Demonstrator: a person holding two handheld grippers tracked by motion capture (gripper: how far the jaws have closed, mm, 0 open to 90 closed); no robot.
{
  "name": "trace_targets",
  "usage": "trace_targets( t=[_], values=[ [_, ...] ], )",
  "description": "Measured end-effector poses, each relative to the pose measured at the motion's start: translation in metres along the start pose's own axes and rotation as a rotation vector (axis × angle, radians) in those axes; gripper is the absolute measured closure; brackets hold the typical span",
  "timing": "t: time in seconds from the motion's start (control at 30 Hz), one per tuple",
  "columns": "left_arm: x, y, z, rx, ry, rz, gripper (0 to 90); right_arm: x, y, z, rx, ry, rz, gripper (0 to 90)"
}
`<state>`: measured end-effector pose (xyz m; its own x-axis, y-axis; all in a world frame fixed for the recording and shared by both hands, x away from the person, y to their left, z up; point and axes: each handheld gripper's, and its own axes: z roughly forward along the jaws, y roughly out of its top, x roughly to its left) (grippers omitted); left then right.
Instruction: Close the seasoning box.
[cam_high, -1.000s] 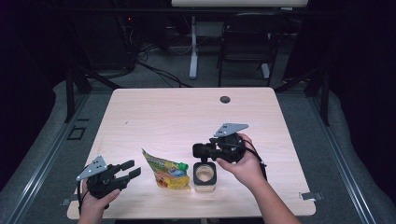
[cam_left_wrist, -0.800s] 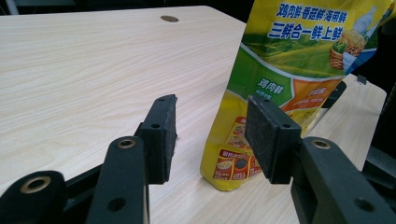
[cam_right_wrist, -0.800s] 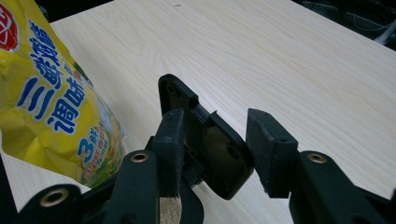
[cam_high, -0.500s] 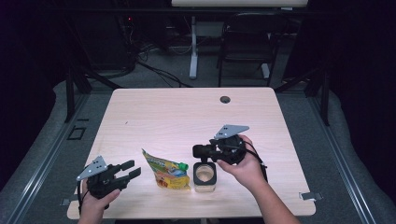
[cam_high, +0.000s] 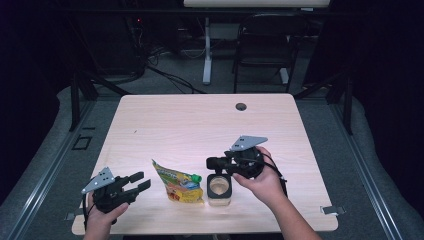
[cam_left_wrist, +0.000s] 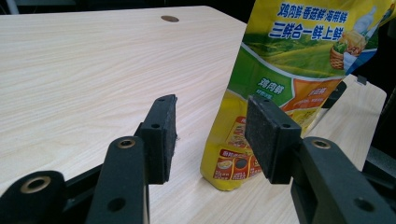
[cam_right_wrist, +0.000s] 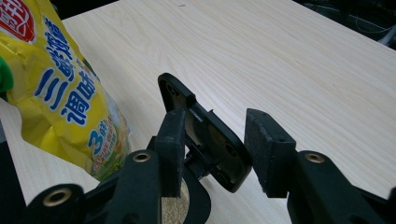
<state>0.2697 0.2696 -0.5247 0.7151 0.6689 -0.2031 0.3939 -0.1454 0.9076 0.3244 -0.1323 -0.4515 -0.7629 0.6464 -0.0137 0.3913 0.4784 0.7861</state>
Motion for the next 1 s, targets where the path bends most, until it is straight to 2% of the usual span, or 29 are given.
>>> trace_targets(
  t=[0.13, 1.0],
  values=[
    [0.000, 0.000, 0.000, -0.001, 0.013, 0.004, 54.1, 0.000, -0.001, -0.001, -0.003, 0.003, -0.001, 59.1],
    [-0.001, -0.001, 0.000, -0.004, 0.013, 0.002, 54.1, 0.001, -0.011, -0.005, -0.009, -0.008, 0.004, 64.1]
  ],
)
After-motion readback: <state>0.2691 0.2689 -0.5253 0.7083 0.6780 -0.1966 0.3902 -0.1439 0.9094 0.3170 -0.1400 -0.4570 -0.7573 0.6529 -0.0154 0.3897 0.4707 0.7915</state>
